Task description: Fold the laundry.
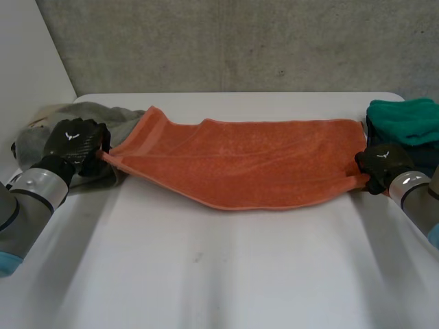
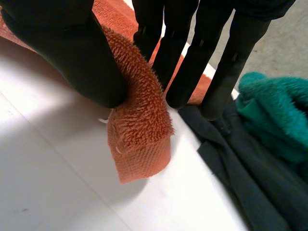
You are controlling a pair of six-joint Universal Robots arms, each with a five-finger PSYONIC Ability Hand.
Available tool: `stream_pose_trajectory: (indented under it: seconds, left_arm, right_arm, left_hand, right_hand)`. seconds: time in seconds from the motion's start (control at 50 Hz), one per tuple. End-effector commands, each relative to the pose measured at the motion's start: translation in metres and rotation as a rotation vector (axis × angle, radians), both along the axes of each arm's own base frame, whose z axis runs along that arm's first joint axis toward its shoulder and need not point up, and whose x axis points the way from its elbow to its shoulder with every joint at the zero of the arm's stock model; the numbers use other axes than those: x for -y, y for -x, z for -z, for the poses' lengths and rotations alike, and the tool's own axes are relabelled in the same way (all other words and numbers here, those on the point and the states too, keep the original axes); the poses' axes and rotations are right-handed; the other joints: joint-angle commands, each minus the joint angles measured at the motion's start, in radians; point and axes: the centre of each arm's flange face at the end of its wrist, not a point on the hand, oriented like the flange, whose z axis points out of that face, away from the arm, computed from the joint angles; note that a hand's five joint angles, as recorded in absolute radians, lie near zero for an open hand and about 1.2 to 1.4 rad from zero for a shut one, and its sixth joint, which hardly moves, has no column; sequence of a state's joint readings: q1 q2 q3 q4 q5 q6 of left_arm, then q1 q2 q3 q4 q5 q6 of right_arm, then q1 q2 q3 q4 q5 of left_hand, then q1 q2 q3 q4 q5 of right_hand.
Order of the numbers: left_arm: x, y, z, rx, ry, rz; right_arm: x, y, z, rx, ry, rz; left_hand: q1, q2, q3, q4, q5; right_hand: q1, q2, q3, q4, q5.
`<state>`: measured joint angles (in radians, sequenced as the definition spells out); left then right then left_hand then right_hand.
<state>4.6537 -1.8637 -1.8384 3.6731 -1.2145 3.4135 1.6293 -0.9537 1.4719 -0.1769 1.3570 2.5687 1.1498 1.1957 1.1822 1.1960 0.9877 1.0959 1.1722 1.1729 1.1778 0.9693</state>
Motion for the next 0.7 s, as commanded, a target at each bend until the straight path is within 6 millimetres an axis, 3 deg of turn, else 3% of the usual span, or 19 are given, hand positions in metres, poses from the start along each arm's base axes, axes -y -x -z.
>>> stream_pose_trajectory:
  seconds: [0.02, 0.14, 0.24, 0.32, 0.38, 0.48, 0.5, 0.54, 0.56, 0.62, 0.64, 0.7]
  left_arm:
    - [-0.037, -0.003, -0.005, 0.158, -0.12, 0.016]
    - [-0.095, -0.023, -0.003, 0.431, -0.44, 0.081]
    - [-0.117, -0.03, -0.002, 0.505, -0.574, 0.212]
    - [-0.116, -0.021, -0.003, 0.512, -0.52, 0.278]
    - [-0.1, -0.014, -0.003, 0.502, -0.462, 0.251]
    - [-0.055, 0.005, -0.013, 0.486, -0.28, 0.151]
    - [-0.034, 0.011, -0.027, 0.47, -0.185, 0.101]
    - [-0.015, 0.017, -0.047, 0.438, -0.076, 0.052]
    - [0.003, 0.022, -0.073, 0.39, 0.049, 0.01]
    - [0.025, 0.03, -0.124, 0.27, 0.277, -0.05]
    - [0.036, 0.032, -0.156, 0.169, 0.437, -0.083]
    - [0.044, 0.027, -0.205, -0.002, 0.666, -0.137]
  right_arm:
    - [-0.028, 0.008, -0.038, -0.078, -0.041, 0.015]
    - [-0.075, 0.042, -0.055, -0.313, -0.369, -0.039]
    - [-0.097, 0.06, -0.061, -0.462, -0.582, -0.152]
    - [-0.088, 0.059, -0.061, -0.461, -0.553, -0.131]
    - [-0.073, 0.054, -0.062, -0.409, -0.492, -0.083]
    - [-0.049, 0.035, -0.072, -0.351, -0.342, -0.053]
    - [-0.035, 0.029, -0.085, -0.331, -0.242, -0.034]
    - [-0.02, 0.024, -0.105, -0.295, -0.119, -0.003]
    - [-0.004, 0.02, -0.131, -0.235, 0.029, 0.041]
    - [0.016, 0.017, -0.171, -0.086, 0.249, 0.115]
    - [0.024, 0.017, -0.197, 0.03, 0.389, 0.153]
    - [0.025, 0.019, -0.239, 0.197, 0.597, 0.174]
  left_hand:
    - [0.246, 0.201, 0.214, 0.2, 0.234]
    - [0.246, 0.201, 0.214, 0.2, 0.234]
    - [0.246, 0.201, 0.214, 0.2, 0.234]
    - [0.246, 0.201, 0.214, 0.2, 0.234]
    - [0.246, 0.201, 0.214, 0.2, 0.234]
    - [0.246, 0.201, 0.214, 0.2, 0.234]
    - [0.246, 0.201, 0.214, 0.2, 0.234]
    - [0.246, 0.201, 0.214, 0.2, 0.234]
    - [0.246, 0.201, 0.214, 0.2, 0.234]
    - [0.246, 0.201, 0.214, 0.2, 0.234]
    - [0.246, 0.201, 0.214, 0.2, 0.234]
    - [0.246, 0.201, 0.214, 0.2, 0.234]
  right_hand:
    - [0.3, 0.224, 0.223, 0.218, 0.252]
    - [0.3, 0.224, 0.223, 0.218, 0.252]
    - [0.3, 0.224, 0.223, 0.218, 0.252]
    - [0.3, 0.224, 0.223, 0.218, 0.252]
    - [0.3, 0.224, 0.223, 0.218, 0.252]
    - [0.3, 0.224, 0.223, 0.218, 0.252]
    - [0.3, 0.224, 0.223, 0.218, 0.252]
    - [0.3, 0.224, 0.223, 0.218, 0.252]
    - [0.3, 0.224, 0.223, 0.218, 0.252]
    - [0.3, 0.224, 0.223, 0.218, 0.252]
    - [0.3, 0.224, 0.223, 0.218, 0.252]
    - [0.3, 0.224, 0.223, 0.218, 0.252]
